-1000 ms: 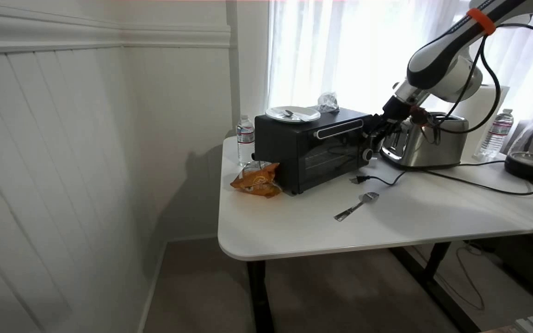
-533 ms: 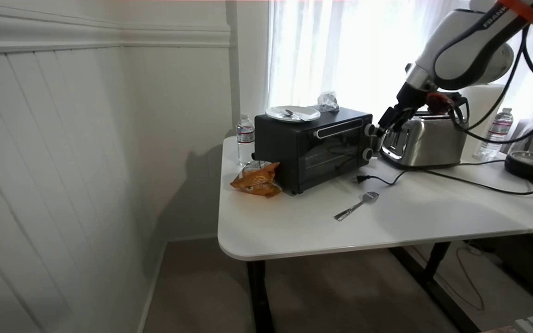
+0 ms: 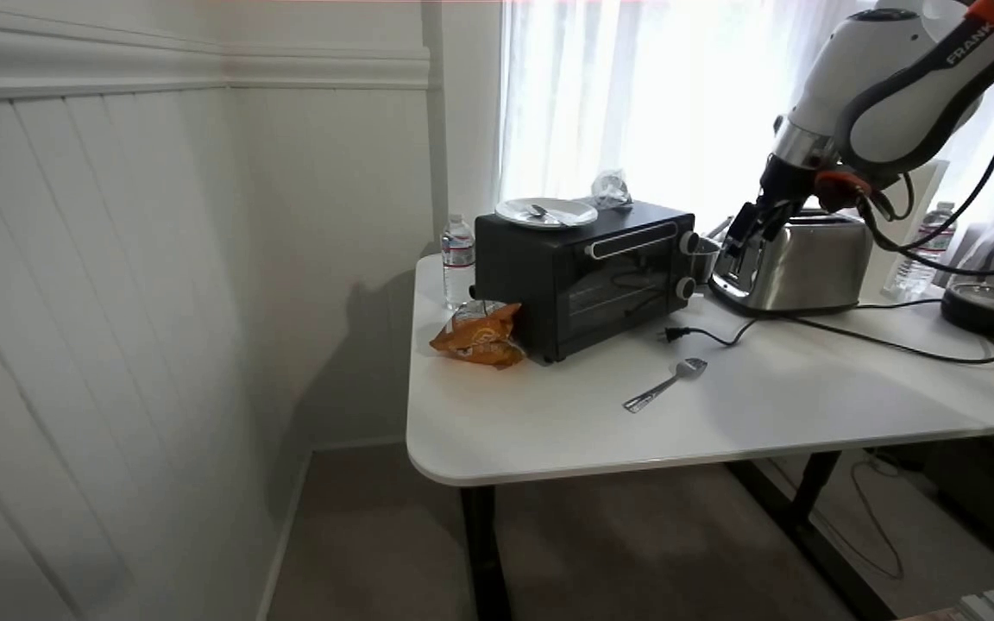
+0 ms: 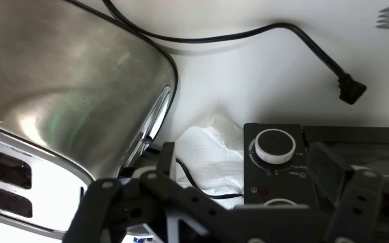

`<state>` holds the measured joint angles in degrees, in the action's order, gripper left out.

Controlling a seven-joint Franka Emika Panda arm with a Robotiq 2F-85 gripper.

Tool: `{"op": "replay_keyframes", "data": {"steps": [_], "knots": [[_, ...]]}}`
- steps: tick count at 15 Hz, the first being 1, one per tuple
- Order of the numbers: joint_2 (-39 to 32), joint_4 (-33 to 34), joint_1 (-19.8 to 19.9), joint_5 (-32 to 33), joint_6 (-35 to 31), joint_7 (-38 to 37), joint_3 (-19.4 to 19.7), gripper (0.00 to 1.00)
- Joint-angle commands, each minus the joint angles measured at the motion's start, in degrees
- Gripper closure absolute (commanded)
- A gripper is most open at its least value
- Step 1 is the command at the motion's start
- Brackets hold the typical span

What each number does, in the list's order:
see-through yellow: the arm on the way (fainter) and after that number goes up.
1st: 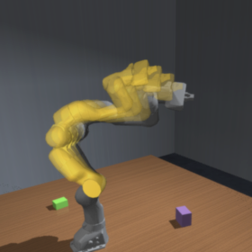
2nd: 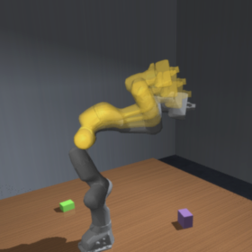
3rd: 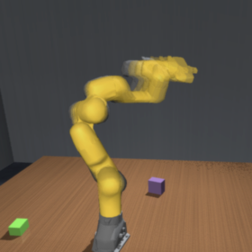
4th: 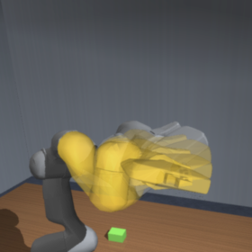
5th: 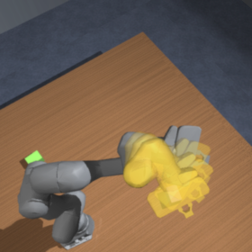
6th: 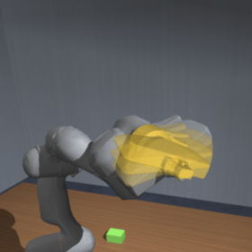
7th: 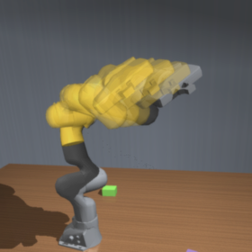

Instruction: Turn the bottom switch on the oven to the right

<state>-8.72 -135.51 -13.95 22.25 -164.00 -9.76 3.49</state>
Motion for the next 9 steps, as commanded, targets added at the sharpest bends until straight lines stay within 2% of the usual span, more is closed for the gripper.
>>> {"op": "replay_keyframes", "data": {"steps": [1,9], "knots": [[-0.6,0.1,-0.3,0.4,0.0,0.2,-0.2,0.00],[-5.1,0.7,-2.8,2.3,-1.6,-2.6,0.3,0.00]]}}
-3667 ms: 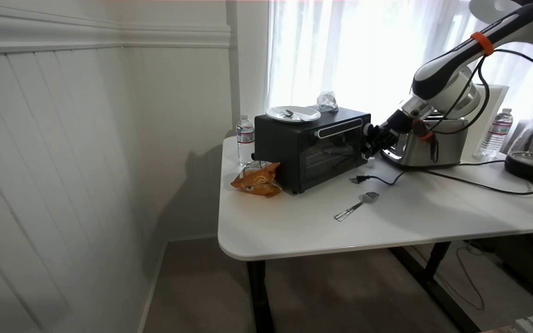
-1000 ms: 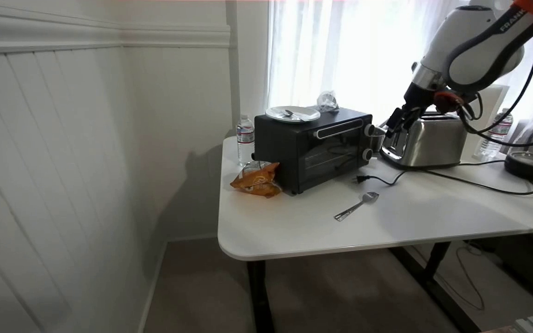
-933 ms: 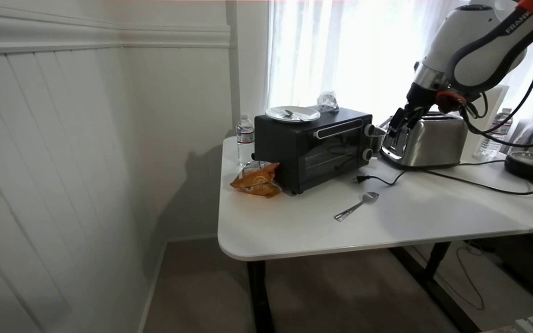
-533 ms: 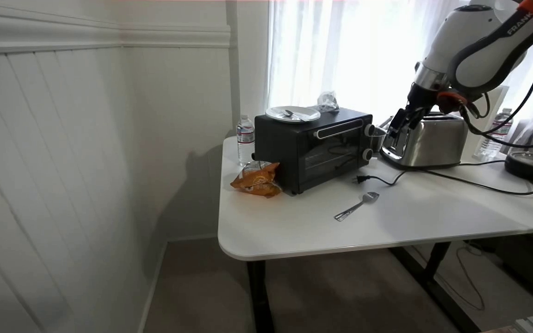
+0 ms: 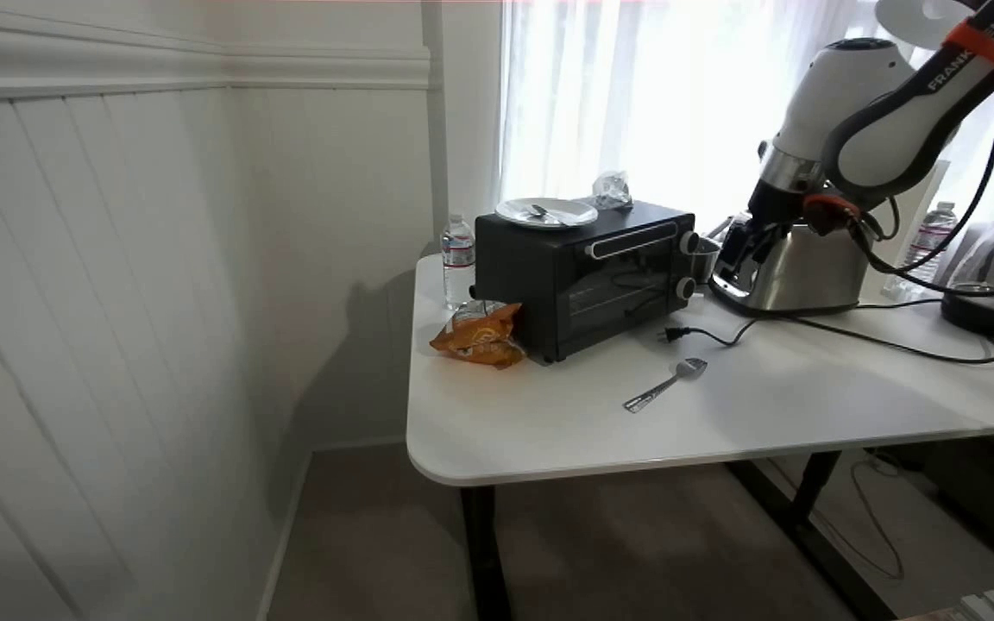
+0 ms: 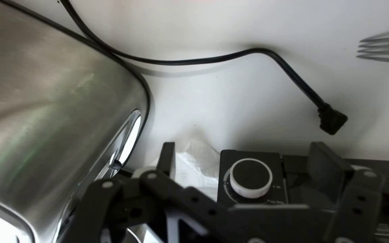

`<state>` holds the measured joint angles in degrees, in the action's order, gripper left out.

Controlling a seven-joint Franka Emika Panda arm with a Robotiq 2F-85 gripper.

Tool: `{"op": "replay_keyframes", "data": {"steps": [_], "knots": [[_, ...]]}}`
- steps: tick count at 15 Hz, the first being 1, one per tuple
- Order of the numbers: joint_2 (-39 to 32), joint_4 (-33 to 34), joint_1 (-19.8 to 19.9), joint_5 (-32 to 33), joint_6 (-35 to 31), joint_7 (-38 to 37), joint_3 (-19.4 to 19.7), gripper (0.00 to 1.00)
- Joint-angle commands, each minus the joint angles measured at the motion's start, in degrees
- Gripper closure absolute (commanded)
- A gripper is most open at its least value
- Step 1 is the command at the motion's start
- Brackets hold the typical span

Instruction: Turn the bottom switch on the oven to the right

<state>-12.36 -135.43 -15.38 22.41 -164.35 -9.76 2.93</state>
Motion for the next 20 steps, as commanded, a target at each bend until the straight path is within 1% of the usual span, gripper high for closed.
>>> {"op": "replay_keyframes", "data": {"steps": [1,5,11,15,19,20], "knots": [[-1.9,0.9,-2.2,3.3,-1.7,-3.7,1.5,0.00],[-4.3,1.9,-4.3,5.0,-5.0,-7.4,3.0,0.00],[-8.5,4.8,-8.2,7.1,-8.2,-12.1,6.9,0.00],[-11.8,7.3,-9.9,5.9,-10.1,-12.6,8.4,0.00],[-15.0,10.1,-10.9,5.4,-10.4,-12.9,9.2,0.00],[-15.8,10.9,-11.5,5.8,-10.9,-13.4,10.0,0.00]]}}
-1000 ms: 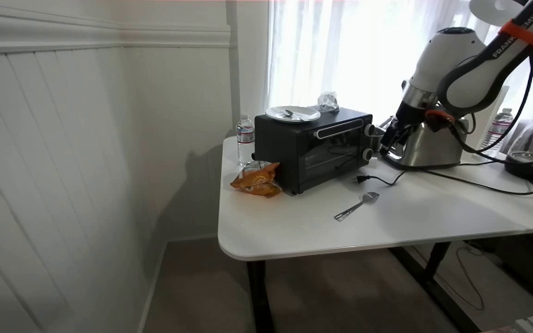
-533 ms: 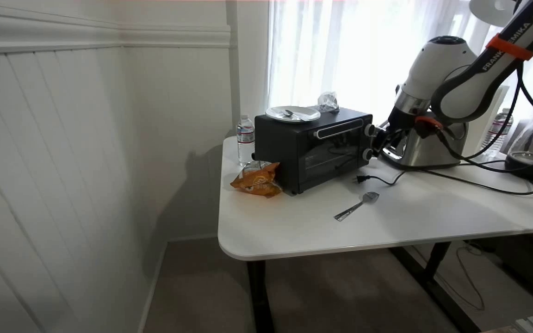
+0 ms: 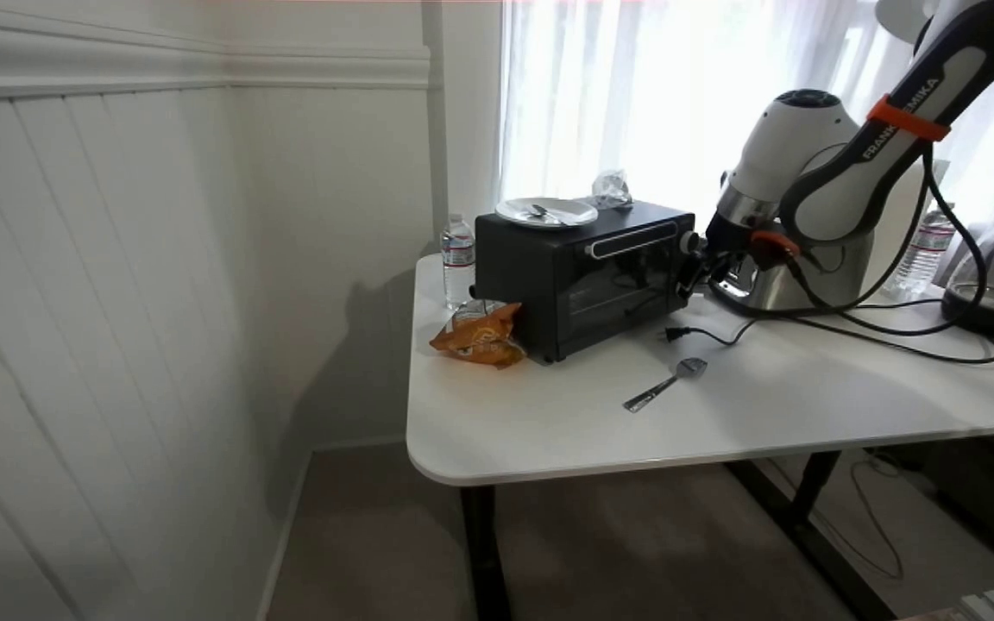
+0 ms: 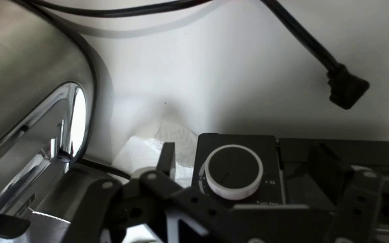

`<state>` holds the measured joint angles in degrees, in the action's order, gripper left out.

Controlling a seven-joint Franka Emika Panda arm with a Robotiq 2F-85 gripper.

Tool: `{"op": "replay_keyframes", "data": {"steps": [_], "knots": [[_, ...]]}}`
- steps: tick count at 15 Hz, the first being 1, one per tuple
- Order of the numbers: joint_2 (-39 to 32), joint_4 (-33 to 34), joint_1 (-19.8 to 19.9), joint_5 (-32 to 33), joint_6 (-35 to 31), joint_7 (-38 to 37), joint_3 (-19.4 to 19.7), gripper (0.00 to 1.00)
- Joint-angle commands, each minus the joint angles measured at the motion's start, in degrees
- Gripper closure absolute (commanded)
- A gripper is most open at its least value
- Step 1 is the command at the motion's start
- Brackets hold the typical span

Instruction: Turn the bottom switch on the oven to the right

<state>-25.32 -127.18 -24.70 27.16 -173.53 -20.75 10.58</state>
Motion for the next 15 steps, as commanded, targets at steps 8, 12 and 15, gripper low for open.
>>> {"op": "replay_keyframes", "data": {"steps": [8,12,15], "knots": [[-6.5,6.2,-1.9,0.1,-3.7,-0.8,2.9,0.00],[-6.2,6.0,-1.6,0.0,-3.0,-0.3,1.9,0.31],[-5.5,5.4,-1.5,0.2,-3.1,-0.1,1.6,0.37]]}}
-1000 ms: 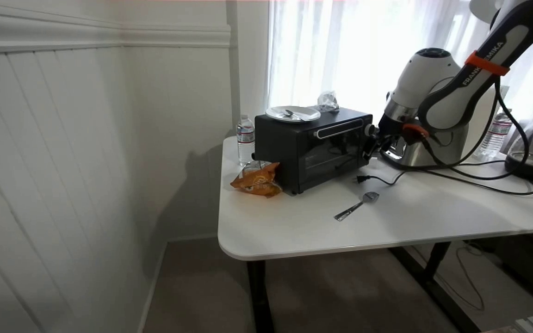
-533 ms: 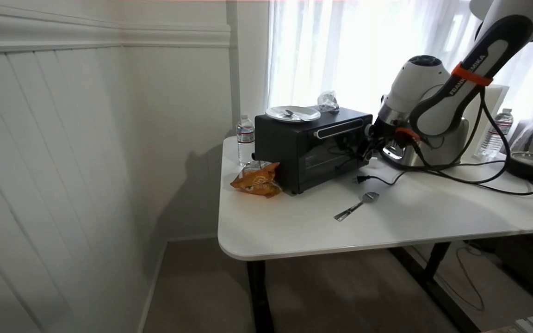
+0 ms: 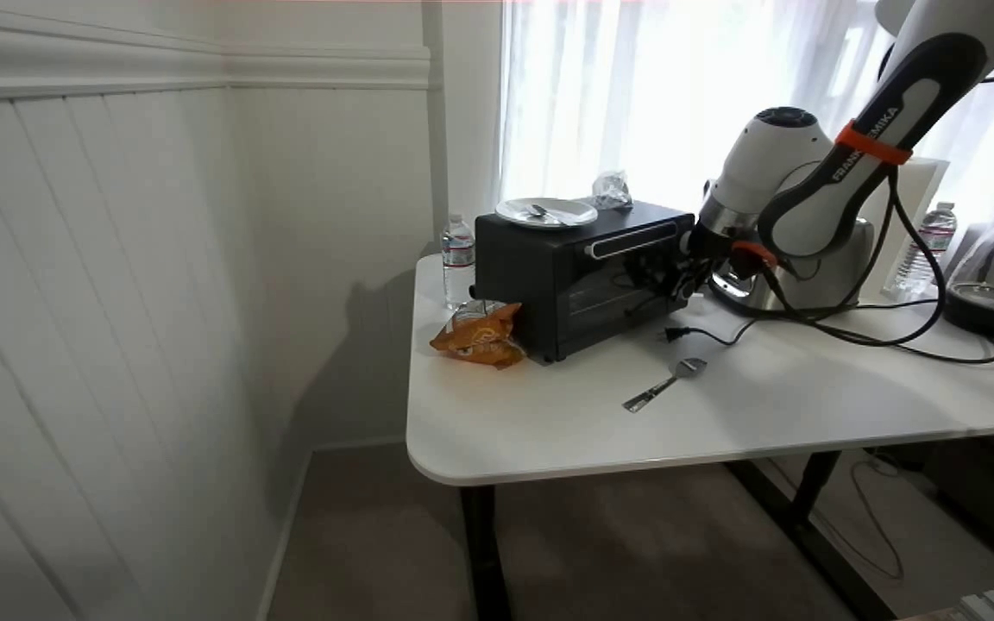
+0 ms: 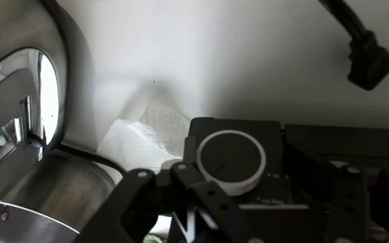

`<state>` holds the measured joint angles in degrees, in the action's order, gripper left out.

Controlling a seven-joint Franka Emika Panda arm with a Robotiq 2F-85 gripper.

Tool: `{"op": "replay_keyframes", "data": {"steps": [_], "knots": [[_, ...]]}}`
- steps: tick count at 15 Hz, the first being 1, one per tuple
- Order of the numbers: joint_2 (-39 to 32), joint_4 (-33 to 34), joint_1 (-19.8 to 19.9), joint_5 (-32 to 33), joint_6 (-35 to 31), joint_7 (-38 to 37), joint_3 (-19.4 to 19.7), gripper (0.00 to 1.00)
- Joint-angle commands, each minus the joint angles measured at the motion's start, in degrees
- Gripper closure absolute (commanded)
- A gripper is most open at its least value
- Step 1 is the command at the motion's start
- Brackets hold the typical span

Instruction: Turn the bottom switch on the oven to the right

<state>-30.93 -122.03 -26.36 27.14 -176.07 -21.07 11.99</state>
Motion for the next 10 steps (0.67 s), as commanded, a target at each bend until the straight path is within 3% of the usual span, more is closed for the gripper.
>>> {"op": "replay_keyframes", "data": {"steps": [1,8,9,10], "knots": [[0.4,0.1,0.1,0.3,-0.3,0.4,0.3,0.37],[1.3,-0.5,1.8,0.4,0.3,3.5,-0.8,0.43],[1.4,-0.5,1.9,0.5,0.3,4.0,-1.0,0.50],[1.4,-0.4,2.1,0.4,0.4,4.7,-1.2,0.65]]}}
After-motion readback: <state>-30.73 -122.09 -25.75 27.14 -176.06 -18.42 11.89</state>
